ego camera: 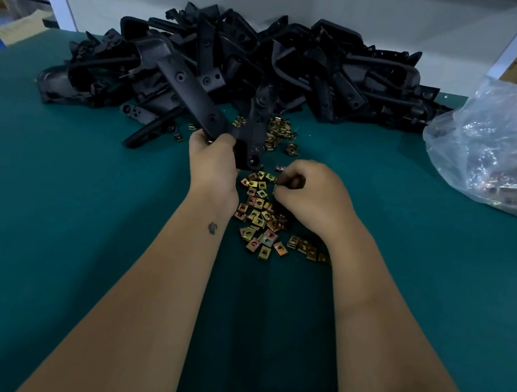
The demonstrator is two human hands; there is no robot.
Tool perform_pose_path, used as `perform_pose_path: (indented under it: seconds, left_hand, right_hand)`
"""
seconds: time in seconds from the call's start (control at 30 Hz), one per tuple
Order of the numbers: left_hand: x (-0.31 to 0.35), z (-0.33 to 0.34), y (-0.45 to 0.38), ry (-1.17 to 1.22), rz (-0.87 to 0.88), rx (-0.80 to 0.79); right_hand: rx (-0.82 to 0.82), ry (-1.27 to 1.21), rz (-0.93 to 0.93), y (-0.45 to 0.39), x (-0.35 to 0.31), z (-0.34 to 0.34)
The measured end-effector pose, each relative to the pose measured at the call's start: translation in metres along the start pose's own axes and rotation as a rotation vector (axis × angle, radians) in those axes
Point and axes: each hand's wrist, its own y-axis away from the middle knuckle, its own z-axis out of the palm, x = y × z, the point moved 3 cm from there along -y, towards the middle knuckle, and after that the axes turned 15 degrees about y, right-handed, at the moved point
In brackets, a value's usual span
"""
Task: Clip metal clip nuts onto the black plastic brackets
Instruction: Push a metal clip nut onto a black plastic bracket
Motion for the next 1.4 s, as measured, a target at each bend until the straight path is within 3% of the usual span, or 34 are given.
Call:
perform_pose_path:
  seconds: [0.13, 0.27, 0.47, 0.7, 1.4]
  left_hand:
    - [-0.001, 0.005, 0.003, 0.036, -0.038, -0.059]
    - [-0.003, 0.011, 0.011, 0.053, -0.088, -0.158]
    - [-0.004, 0.014, 0.018, 0.01, -0.135, -0.273]
    - [-0.004, 0.016, 0.022, -0.022, -0.179, -0.331]
    - [-0.004, 0.015, 0.022, -0.112, -0.167, -0.398]
  right_hand:
    - [0.13, -0.275, 0.062, -0.001, 0.0, 0.0]
    - [0.275, -0.756, 0.193, -0.003, 0.0, -0.002]
    - [0.219, -1.134, 0.229, -0.003, -0.004, 0.001]
    - [0.202, -1.396, 0.228, -0.002, 0.0, -0.001]
    - [0.144, -1.448, 0.189, -0.004, -0.001, -0.001]
